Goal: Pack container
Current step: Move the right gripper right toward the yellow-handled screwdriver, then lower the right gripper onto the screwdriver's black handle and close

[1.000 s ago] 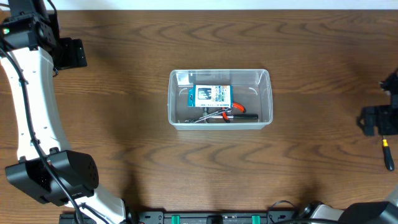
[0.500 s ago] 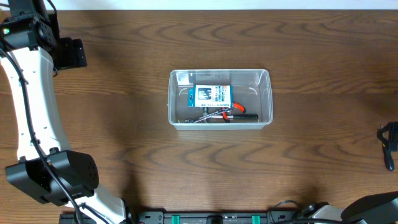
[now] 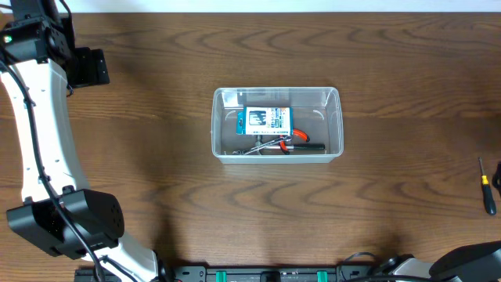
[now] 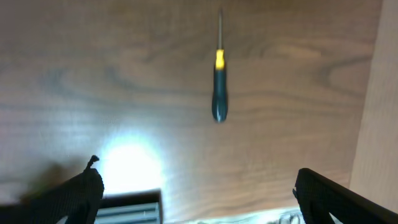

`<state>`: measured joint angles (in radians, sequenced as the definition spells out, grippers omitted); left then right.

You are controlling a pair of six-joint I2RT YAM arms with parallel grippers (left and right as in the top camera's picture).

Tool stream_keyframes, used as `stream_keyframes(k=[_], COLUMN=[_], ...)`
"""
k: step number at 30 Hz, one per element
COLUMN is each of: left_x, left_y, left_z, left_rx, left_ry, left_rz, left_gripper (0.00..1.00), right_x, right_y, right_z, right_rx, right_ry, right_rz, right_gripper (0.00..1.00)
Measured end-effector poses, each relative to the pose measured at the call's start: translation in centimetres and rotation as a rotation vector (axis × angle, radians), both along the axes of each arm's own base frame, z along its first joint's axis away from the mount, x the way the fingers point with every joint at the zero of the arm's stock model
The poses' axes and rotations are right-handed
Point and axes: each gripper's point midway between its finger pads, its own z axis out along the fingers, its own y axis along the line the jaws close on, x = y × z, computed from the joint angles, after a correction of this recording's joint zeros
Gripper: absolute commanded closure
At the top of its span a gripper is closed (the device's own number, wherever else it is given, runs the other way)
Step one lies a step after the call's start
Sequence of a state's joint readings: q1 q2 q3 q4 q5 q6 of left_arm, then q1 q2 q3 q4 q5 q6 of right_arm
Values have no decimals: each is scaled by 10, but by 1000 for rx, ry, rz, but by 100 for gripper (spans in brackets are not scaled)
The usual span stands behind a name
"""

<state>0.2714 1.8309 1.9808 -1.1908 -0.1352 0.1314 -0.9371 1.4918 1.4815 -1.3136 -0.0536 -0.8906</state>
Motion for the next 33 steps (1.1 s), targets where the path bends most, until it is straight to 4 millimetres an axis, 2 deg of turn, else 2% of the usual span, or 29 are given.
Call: stream_keyframes(k=[7,17,20,26,33], left_x=[0,0,0,0,0], left_y=[0,0,0,0,0], left_z=[0,0,0,0,0], left_rx=[0,0,0,0,0], left_ry=[0,0,0,0,0], left_rz=[0,0,0,0,0], left_gripper=[2,2,2,2,2], right_x=[-7,-27,-30,-27,-26], right_y=[2,19,16,8,6], right_z=[-7,-62,-72,-76,-104], right_rx=[-10,4,-10,-31,50], right_ry=[30,81,98,94,151], right_rz=[4,-2,-7,-20,-49], right_gripper=[1,1,1,1,1])
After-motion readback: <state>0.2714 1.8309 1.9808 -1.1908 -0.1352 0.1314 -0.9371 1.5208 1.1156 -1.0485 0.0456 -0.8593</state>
